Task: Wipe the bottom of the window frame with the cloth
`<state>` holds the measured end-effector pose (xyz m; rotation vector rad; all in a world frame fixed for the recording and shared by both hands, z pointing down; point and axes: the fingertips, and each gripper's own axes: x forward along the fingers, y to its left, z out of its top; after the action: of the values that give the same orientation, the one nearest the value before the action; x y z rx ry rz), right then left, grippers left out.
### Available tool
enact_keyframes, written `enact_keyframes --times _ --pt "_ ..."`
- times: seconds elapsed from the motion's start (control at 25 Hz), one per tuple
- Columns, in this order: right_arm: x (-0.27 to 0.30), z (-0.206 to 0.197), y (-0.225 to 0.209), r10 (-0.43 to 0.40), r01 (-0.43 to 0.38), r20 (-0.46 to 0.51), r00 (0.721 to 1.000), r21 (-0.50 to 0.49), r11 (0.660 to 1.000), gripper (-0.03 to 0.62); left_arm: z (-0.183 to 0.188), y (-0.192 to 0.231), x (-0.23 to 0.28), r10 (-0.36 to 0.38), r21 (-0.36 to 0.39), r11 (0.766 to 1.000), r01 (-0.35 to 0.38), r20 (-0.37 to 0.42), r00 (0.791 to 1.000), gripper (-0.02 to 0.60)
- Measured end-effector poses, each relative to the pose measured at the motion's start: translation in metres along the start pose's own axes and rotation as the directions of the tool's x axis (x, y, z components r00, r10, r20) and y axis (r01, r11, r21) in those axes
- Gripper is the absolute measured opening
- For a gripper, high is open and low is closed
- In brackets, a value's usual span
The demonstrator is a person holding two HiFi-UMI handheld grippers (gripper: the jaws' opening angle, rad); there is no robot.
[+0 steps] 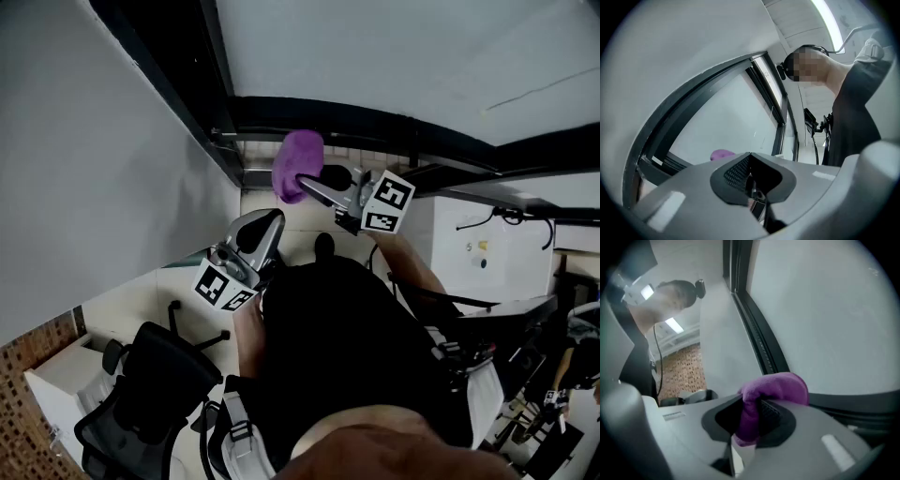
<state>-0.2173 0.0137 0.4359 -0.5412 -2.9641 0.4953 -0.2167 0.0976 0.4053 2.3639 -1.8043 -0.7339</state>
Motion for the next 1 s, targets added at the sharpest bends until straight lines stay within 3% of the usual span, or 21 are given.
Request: enact_keyframes --times 0.16,0.36,0.56,0.72,0.8,0.88,1.0 --pt "0.039 0.008 -0.043 -0.154 0.12 -0.152 0.976 -0.215 0.969 0.064 0.002 0.001 -0.007 0.017 0.0 1.0 -0.017 0.01 1.0 0.002" --pt "0.112 0.005 -0.109 -0.406 0.236 -0.319 0.857 -0.456 0.858 0.064 0.007 0.006 -0.022 0.042 0.003 0.999 -0.042 0.023 0.999 0.002" --pt "0.172 -0.027 -0.147 -0.566 0.162 -0.444 0.694 -0.67 0.725 0.064 0.015 0.012 -0.041 0.088 0.013 0.996 -0.089 0.04 0.995 0.002" --pt "0.17 -0.031 -0.15 -0.604 0.098 -0.438 0.666 -0.751 0.653 0.061 0.014 0.014 -0.044 0.11 0.014 0.994 -0.111 0.036 0.993 0.001" --pt "0.156 -0.034 -0.152 -0.63 0.062 -0.445 0.637 -0.785 0.617 0.061 0.012 0.01 -0.038 0.097 0.014 0.995 -0.097 0.024 0.995 0.002" --pt "0.129 -0.036 -0.16 -0.669 0.039 -0.453 0.589 -0.811 0.584 0.061 0.01 0.006 -0.03 0.073 0.018 0.997 -0.073 0.009 0.997 0.002" --pt "0.069 -0.035 -0.179 -0.746 0.011 -0.454 0.487 -0.851 0.525 0.061 0.006 -0.002 -0.017 0.035 0.016 0.999 -0.035 -0.012 0.999 0.001"
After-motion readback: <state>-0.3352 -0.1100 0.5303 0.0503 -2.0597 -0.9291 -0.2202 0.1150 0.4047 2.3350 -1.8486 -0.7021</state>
